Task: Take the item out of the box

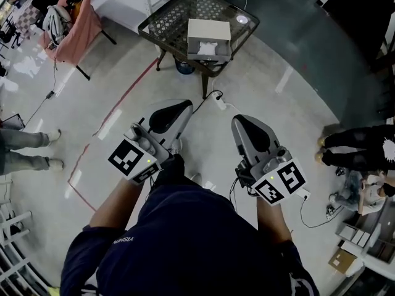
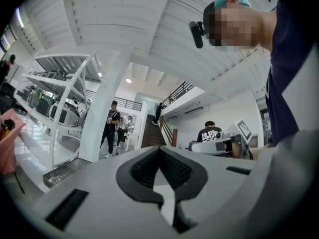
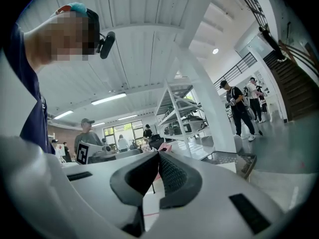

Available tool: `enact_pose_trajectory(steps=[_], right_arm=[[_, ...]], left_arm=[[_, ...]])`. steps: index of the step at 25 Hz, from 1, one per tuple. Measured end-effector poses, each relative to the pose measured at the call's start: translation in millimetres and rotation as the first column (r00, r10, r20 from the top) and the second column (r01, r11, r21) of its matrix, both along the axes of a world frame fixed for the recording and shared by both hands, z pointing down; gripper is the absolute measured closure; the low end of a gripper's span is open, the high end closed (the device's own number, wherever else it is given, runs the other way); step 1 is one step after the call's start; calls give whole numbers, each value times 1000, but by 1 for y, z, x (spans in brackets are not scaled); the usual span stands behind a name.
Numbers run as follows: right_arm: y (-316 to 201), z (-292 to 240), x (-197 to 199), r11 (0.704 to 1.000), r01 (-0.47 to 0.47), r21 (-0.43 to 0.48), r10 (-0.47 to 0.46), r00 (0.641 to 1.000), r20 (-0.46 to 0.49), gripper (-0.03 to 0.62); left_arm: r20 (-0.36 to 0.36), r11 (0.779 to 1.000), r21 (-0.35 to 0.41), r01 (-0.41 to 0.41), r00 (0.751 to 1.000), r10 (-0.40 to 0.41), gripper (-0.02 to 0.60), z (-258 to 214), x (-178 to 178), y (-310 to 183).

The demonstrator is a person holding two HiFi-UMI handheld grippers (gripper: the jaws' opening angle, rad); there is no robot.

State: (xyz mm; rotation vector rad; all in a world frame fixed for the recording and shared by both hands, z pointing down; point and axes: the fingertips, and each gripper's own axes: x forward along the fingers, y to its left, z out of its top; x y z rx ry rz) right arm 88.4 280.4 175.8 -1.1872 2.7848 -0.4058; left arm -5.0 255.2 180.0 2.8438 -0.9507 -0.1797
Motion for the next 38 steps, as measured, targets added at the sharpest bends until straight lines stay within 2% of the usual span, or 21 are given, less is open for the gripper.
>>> enact_pose_trajectory(steps=[10, 18, 26, 32, 38], right_arm=[[-122, 16, -39, 998, -56, -40, 55, 998, -15, 571], [-194, 27, -51, 991, -121, -53, 118, 992, -51, 569], [-241, 46, -51, 988, -126, -86, 120, 990, -69, 570], [-288, 66, -48, 989, -101, -109, 92, 992, -86, 570], [-342, 100, -30, 986, -50, -156, 33, 994, -108, 569]], left_arm=[[10, 998, -46, -44, 999, 45, 575, 22, -39, -126], [15, 994, -61, -89, 996, 90, 575, 36, -55, -199], [23, 992, -82, -101, 994, 103, 575, 53, -49, -242], [32, 989, -123, -76, 996, 80, 575, 75, -43, -277], [59, 983, -181, -30, 997, 41, 575, 104, -19, -313]])
